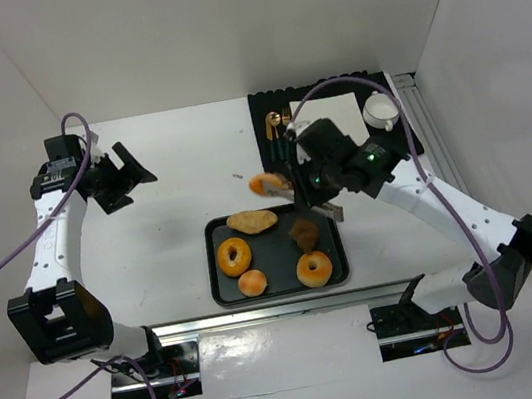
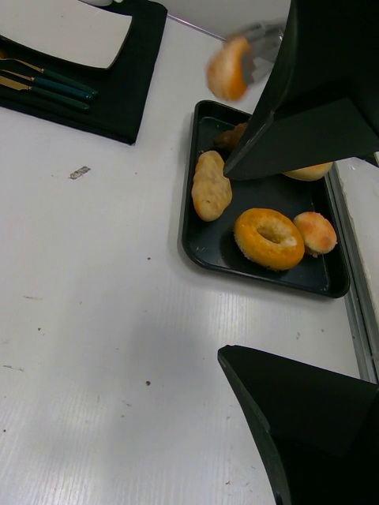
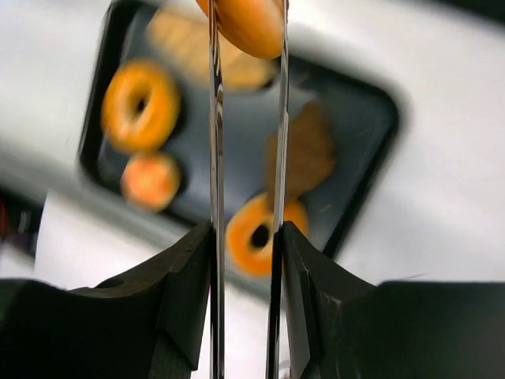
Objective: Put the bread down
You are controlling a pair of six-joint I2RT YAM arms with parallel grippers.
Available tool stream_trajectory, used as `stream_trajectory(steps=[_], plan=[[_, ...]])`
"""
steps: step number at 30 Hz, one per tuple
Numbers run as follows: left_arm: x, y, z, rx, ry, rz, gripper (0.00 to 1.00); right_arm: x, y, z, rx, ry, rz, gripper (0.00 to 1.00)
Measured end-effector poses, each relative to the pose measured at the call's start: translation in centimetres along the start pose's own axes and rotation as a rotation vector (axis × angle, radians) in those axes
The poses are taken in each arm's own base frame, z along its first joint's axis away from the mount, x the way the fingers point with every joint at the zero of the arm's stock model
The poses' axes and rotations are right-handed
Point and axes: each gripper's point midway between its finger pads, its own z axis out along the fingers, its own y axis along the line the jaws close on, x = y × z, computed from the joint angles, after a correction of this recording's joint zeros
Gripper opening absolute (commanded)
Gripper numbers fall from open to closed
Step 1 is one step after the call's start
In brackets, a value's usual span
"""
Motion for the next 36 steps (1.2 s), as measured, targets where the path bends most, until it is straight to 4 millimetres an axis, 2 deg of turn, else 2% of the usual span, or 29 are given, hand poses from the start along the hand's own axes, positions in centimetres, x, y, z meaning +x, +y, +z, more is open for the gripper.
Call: stream_trajectory(steps=[2,4,9,13,16,19,21,24,31,36], plan=[[0.0,0.0,0.1,0.0,0.002,-0.001,1.0,-2.5,-2.7,-0.4,0.086,-0.08,0.064,0.39],[0.0,0.1,0.2,0.0,0.004,-0.001,1.0,-4.5,-6.3,-0.5,0.19,-0.151,0.152,0.39],[-0.1,0.1,0.4,0.002,0.006,0.0,1.0,-8.7,-15.6,0.8,0.414,-0.285,0.339,0.41],[-0.4,0.3,1.1,-0.005,0.022,-0.004,1.0,-10.4,-21.6,3.8,0.511,-0.322,0.419,0.43],[-0.4,0.4,1.4,-0.009,0.032,-0.01,1.0,-10.4,-24.8,7.2,0.551,-0.293,0.447,0.44],[-0.6,0.3,1.5,-0.008,0.033,-0.01,1.0,-10.0,-26.0,10.2,0.56,-0.261,0.449,0.44],[-0.8,0.2,1.5,-0.007,0.031,-0.009,1.0,-9.8,-26.4,11.6,0.563,-0.239,0.449,0.5],[-0.8,0.2,1.6,-0.006,0.032,-0.01,1.0,-10.3,-26.7,12.6,0.563,-0.238,0.447,0.62],[-0.8,0.3,1.7,-0.008,0.033,-0.01,1.0,-11.3,-26.9,12.1,0.572,-0.268,0.442,0.62],[-0.9,0.3,1.7,-0.008,0.034,-0.011,1.0,-12.2,-26.5,10.6,0.575,-0.306,0.433,0.62]])
